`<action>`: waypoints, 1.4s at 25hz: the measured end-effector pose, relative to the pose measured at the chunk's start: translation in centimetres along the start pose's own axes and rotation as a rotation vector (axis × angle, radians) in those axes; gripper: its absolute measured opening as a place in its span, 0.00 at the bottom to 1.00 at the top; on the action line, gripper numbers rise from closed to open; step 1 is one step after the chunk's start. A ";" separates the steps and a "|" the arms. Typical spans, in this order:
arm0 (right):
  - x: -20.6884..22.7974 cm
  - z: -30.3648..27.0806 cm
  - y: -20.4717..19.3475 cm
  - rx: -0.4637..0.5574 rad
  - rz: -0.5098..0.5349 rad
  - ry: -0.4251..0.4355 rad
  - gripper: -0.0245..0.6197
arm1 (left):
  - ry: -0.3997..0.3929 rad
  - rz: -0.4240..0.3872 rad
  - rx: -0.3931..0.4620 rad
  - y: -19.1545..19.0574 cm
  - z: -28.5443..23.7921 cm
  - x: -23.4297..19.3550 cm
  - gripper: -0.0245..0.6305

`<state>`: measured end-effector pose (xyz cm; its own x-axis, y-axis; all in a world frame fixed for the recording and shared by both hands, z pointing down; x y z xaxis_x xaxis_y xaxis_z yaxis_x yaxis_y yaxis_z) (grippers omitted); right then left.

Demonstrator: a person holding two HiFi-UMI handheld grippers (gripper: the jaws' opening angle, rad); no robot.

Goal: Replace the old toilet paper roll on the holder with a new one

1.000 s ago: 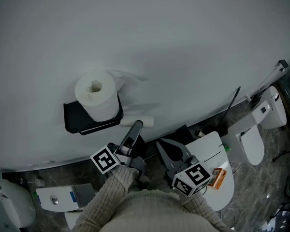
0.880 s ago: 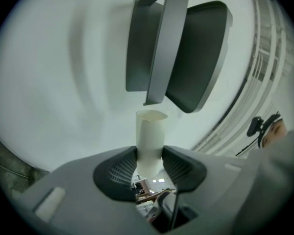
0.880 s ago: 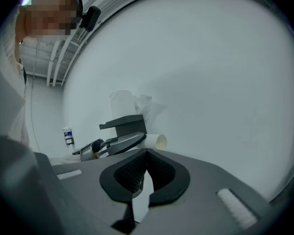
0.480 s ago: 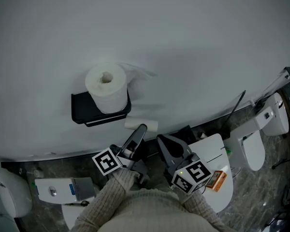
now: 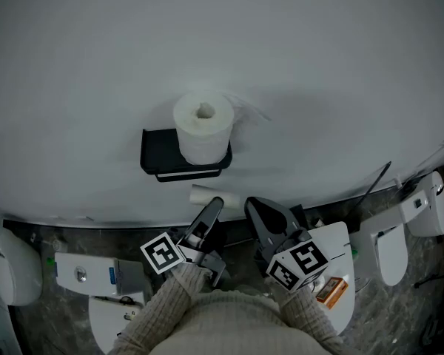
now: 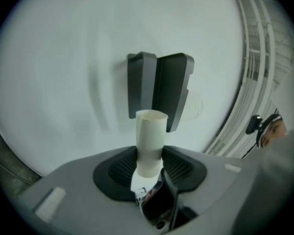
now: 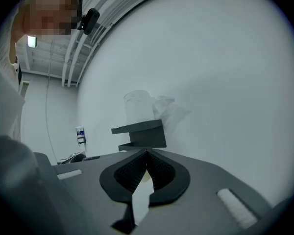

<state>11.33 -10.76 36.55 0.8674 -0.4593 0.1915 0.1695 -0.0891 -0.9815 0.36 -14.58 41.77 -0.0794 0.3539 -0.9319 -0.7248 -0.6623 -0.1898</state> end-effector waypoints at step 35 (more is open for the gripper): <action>-3.3 -10.7 10.0 0.120 0.231 0.133 0.60 | 0.022 -0.036 0.204 4.8 6.5 1.4 0.27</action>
<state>5.14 -19.56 26.04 0.8220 -0.5677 -0.0464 0.0355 0.1324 -0.9906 -7.66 -13.00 41.56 -0.0376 0.3587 -0.9327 -0.8508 -0.5010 -0.1584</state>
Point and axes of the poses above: the fingertips, and each gripper's own axes: z backward along the fingers, x to its right, y out of its top, the point moved 4 cm from there along z, backward along the fingers, and after that the axes turned 4 degrees about x, right-handed, at the moved point
